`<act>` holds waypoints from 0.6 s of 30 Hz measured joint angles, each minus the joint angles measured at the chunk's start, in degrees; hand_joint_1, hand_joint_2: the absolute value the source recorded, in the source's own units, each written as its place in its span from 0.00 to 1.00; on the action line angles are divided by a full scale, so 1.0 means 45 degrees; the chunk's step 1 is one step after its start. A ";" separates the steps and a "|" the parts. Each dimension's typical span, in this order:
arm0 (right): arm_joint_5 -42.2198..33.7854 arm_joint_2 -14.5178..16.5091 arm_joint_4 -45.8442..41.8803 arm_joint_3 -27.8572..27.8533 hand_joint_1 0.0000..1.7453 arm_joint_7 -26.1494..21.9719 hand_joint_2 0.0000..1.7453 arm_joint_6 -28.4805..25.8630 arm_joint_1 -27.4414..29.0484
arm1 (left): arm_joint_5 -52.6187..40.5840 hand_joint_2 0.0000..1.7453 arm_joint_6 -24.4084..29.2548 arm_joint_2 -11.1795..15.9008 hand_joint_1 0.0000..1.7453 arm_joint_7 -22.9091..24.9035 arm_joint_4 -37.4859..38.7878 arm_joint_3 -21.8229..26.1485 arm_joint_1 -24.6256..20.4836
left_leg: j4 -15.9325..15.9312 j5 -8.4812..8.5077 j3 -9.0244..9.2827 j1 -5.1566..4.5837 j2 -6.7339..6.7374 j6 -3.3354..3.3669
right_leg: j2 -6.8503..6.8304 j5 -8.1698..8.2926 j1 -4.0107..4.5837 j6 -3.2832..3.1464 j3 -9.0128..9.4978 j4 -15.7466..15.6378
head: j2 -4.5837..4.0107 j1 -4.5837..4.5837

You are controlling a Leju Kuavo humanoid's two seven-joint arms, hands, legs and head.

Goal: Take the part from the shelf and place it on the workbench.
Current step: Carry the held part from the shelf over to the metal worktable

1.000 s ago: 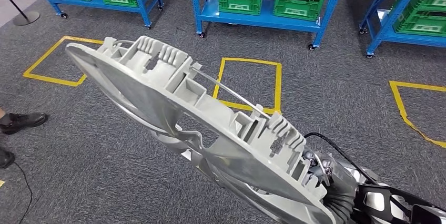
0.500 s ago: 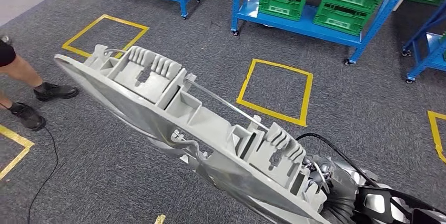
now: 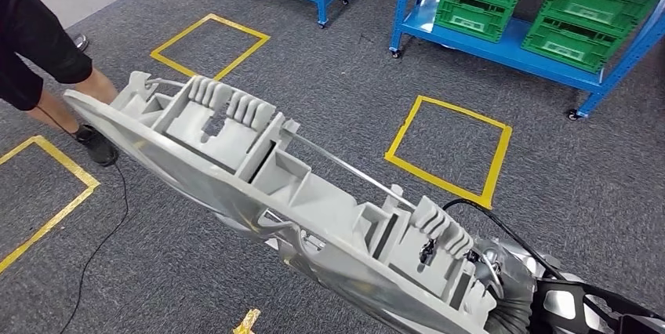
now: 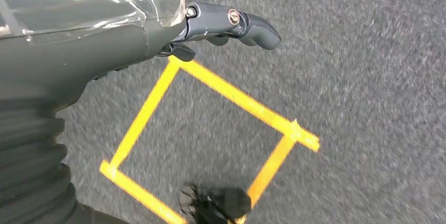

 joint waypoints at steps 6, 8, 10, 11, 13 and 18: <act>0.0092 0.0095 0.0007 -0.0019 1.00 -0.0337 1.00 0.0098 0.0070 | -0.0148 1.00 -0.0661 0.0030 0.00 -0.0047 -0.0198 0.0483 -0.0179 | -0.3129 0.1453 0.1594 -0.0114 0.1008 0.0155 | -0.0823 -0.0153 0.0113 0.0090 0.0149 0.0003 | -0.0002 0.0002; 0.0165 0.0125 0.0038 -0.0015 1.00 -0.0407 1.00 0.0130 0.0060 | -0.0243 1.00 -0.0875 0.0052 0.00 0.0089 -0.0323 0.0694 -0.0285 | -0.3389 0.1438 0.1661 -0.0223 0.0945 0.0281 | -0.1086 -0.0212 0.0171 0.0204 0.0195 -0.0020 | -0.0001 0.0015; 0.0225 0.0154 0.0085 -0.0005 1.00 -0.0438 1.00 0.0137 0.0024 | -0.0330 1.00 -0.1060 0.0056 0.00 0.0187 -0.0461 0.1001 -0.0350 | -0.3514 0.1522 0.1754 -0.0173 0.0607 0.0435 | -0.1044 -0.0308 0.0139 0.0307 0.0218 0.0026 | 0.0000 0.0029; 0.0246 0.0161 0.0109 -0.0005 1.00 -0.0441 1.00 0.0135 0.0000 | -0.0369 1.00 -0.1119 0.0054 0.00 0.0209 -0.0520 0.1151 -0.0388 | -0.3585 0.1584 0.1820 -0.0134 0.0456 0.0520 | -0.0758 -0.0463 0.0120 0.0313 0.0132 0.0269 | -0.0001 0.0045; 0.0295 0.0158 0.0175 -0.0002 1.00 -0.0406 1.00 0.0132 -0.0037 | -0.0438 1.00 -0.1187 0.0053 0.00 0.0209 -0.0576 0.1368 -0.0541 | -0.3664 0.1669 0.1881 -0.0091 0.0129 0.0635 | 0.0019 -0.1071 0.0086 0.0226 -0.0460 0.1586 | -0.0002 0.0112; 0.0350 0.0134 0.0455 0.0132 1.00 -0.0231 1.00 0.0165 -0.0112 | -0.0635 1.00 -0.1265 0.0022 0.00 0.0052 -0.0420 0.1798 -0.0907 | -0.3623 0.1681 0.1886 -0.0088 -0.0891 0.0662 | 0.0423 -0.1167 0.0011 0.0456 -0.1380 0.2965 | -0.0001 0.0158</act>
